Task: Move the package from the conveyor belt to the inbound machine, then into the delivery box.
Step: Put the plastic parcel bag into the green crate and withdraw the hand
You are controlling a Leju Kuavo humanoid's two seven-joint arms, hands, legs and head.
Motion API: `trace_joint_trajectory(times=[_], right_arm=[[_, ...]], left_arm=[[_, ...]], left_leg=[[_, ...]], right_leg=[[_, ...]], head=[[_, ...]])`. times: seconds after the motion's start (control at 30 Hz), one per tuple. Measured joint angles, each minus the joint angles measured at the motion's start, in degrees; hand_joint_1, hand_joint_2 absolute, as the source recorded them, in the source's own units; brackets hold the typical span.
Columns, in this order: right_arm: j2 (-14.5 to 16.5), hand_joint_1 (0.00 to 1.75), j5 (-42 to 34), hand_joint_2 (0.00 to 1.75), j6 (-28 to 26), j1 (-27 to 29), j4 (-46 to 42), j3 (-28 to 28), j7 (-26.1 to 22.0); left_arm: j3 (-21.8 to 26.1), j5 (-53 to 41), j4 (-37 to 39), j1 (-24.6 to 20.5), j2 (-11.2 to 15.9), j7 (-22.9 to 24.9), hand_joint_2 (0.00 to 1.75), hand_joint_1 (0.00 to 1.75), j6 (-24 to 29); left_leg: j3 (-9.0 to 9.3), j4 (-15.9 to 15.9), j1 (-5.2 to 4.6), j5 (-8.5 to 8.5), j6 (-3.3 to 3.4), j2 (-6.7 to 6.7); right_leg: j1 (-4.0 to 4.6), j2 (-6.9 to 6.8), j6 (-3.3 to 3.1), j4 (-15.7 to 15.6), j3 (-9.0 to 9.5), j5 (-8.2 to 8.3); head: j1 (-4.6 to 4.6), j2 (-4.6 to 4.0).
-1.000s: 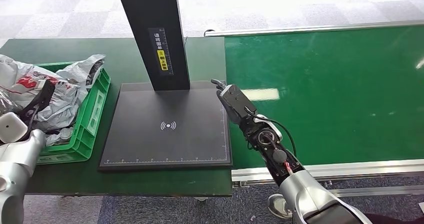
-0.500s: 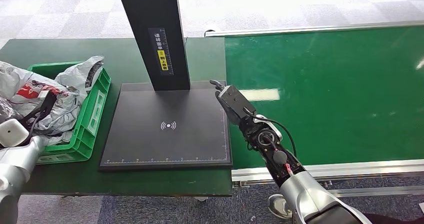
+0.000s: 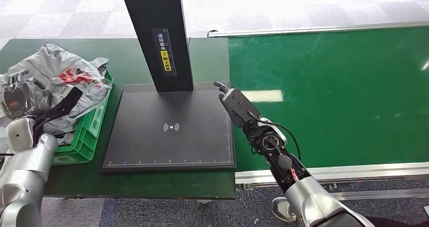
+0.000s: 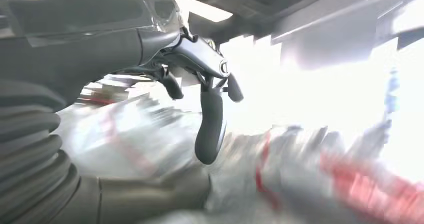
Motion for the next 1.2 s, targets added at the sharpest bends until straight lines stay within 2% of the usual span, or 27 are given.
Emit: trace_joint_trajectory(times=[0.07, 0.1, 0.17, 0.2, 0.37, 0.53, 0.73, 1.07, 1.2], right_arm=[[0.0, 0.00, -0.2, 0.00, 0.0, 0.0, 0.0, 0.1, -0.2], [0.0, 0.00, -0.4, 0.00, 0.0, 0.0, 0.0, 0.2, -0.3], [-0.1, 0.00, -0.5, 0.00, 0.0, 0.0, 0.0, 0.4, -0.7], [-0.1, 0.00, -0.6, 0.00, 0.0, 0.0, 0.0, 0.5, -0.9], [-0.2, 0.00, -1.3, 0.00, -0.1, -0.1, 0.2, 1.2, -1.5], [-0.9, 0.00, -1.7, 0.00, -0.2, 0.0, 0.2, 1.7, -2.0], [-1.6, 0.00, -1.8, 0.00, -0.4, 0.2, 0.2, 2.1, -2.1], [-2.0, 0.00, -1.8, 0.00, -0.4, 0.3, 0.2, 2.6, -2.2], [-2.2, 0.00, -2.0, 0.00, -0.6, 0.3, 0.2, 2.8, -2.2]], left_arm=[[7.1, 1.6, -6.5, -0.2, -3.7, -12.6, 1.75, 0.00, 0.0], [10.3, 2.6, -9.6, -0.3, -5.4, -17.4, 1.75, 0.00, 0.0], [15.6, 5.6, -16.6, -0.1, -8.3, -24.0, 1.75, 0.00, 0.0], [17.2, 6.9, -20.5, 0.3, -9.4, -25.4, 1.75, 0.00, 0.0], [19.0, 7.1, -37.5, 2.2, -12.3, -26.6, 1.75, 0.00, 0.0], [19.3, 4.2, -45.8, 2.6, -14.0, -26.6, 1.75, 0.00, 0.0], [19.7, 3.7, -49.0, 2.6, -15.3, -26.6, 1.75, 0.00, 0.0], [20.4, 4.0, -50.0, 2.6, -16.3, -26.6, 1.75, 0.00, -0.1], [20.7, 8.2, -49.8, 2.5, -16.7, -26.6, 1.75, 0.00, -0.1]], left_leg=[[0.00, 0.0, -0.03, -0.01, 0.00, 0.12], [0.00, 0.0, -0.04, -0.01, 0.01, 0.19], [0.00, 0.0, -0.04, -0.03, 0.01, 0.26], [0.00, 0.0, -0.02, -0.04, 0.01, 0.27], [-0.04, 0.0, 0.07, -0.06, -0.02, 0.10], [-0.03, 0.0, 0.06, -0.05, -0.02, 0.06], [-0.03, 0.0, 0.05, -0.05, -0.02, 0.04], [-0.03, 0.0, 0.06, -0.05, -0.02, 0.04], [-0.02, 0.0, 0.05, -0.05, -0.02, 0.03]], right_leg=[[-0.02, 0.08, 0.00, 0.0, -0.01, 0.02], [-0.03, 0.13, 0.00, 0.0, -0.03, 0.03], [-0.02, 0.20, 0.00, 0.0, -0.06, 0.03], [-0.01, 0.22, 0.00, 0.0, -0.08, 0.03], [0.06, 0.15, -0.04, 0.0, -0.10, -0.02], [0.05, 0.14, -0.04, 0.0, -0.06, -0.02], [0.04, 0.13, -0.04, 0.0, -0.03, -0.01], [0.05, 0.12, -0.04, 0.0, -0.04, -0.01], [0.04, 0.12, -0.04, 0.0, -0.05, -0.01]], head=[[-0.01, 0.00], [-0.01, 0.00], [-0.02, 0.00], [-0.03, 0.00], [-0.03, 0.01], [-0.02, 0.01], [-0.03, 0.00], [-0.03, 0.00], [-0.02, 0.00]])
